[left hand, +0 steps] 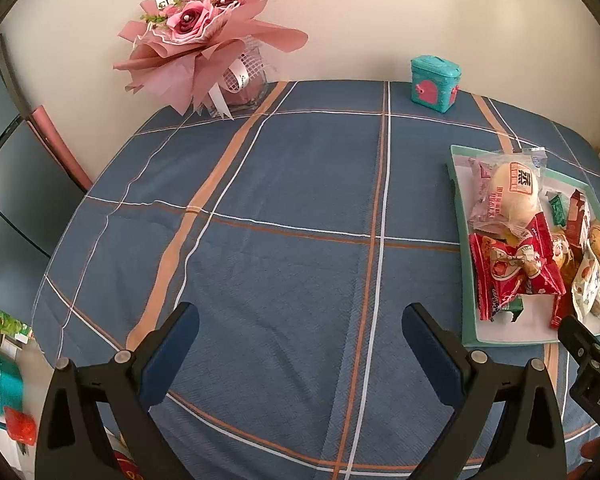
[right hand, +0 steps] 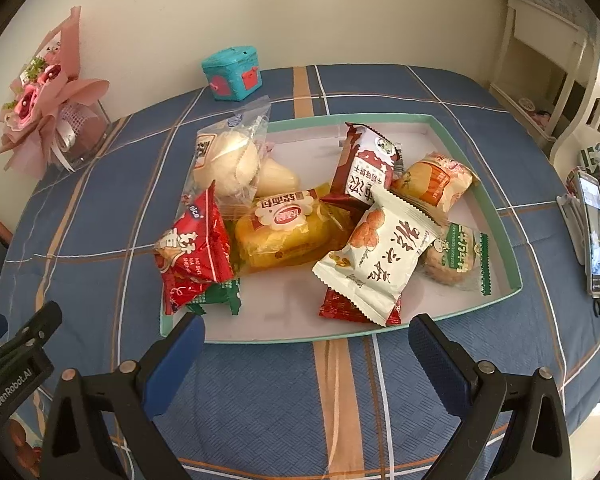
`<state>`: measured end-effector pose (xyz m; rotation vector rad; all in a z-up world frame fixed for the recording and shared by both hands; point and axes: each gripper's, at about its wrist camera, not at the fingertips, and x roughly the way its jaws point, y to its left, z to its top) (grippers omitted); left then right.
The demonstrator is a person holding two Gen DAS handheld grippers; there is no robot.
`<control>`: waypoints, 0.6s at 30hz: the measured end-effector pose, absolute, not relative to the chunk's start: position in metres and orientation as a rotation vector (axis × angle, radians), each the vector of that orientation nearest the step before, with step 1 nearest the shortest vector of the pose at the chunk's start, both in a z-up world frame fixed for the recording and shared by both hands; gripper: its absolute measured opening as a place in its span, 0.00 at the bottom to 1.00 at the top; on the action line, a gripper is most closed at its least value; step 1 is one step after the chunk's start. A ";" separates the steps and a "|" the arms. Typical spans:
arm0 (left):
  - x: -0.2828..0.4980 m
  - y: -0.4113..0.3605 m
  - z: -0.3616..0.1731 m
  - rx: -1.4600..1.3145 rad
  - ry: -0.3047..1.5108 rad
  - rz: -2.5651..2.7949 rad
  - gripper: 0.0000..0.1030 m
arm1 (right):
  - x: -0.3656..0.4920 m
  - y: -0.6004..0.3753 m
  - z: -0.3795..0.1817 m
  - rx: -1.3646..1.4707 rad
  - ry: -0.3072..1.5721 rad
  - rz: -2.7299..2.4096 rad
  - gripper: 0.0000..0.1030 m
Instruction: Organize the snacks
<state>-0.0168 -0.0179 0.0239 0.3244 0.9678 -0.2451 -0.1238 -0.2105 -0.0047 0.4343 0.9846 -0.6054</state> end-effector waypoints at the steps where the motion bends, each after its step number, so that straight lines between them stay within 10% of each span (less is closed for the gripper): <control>1: -0.016 -0.018 0.024 0.325 0.969 -0.243 0.98 | -0.124 -0.210 -0.005 0.435 0.984 -0.607 1.00; 18: -0.015 -0.016 0.023 0.325 0.974 -0.235 0.98 | -0.122 -0.205 -0.006 0.431 0.989 -0.611 1.00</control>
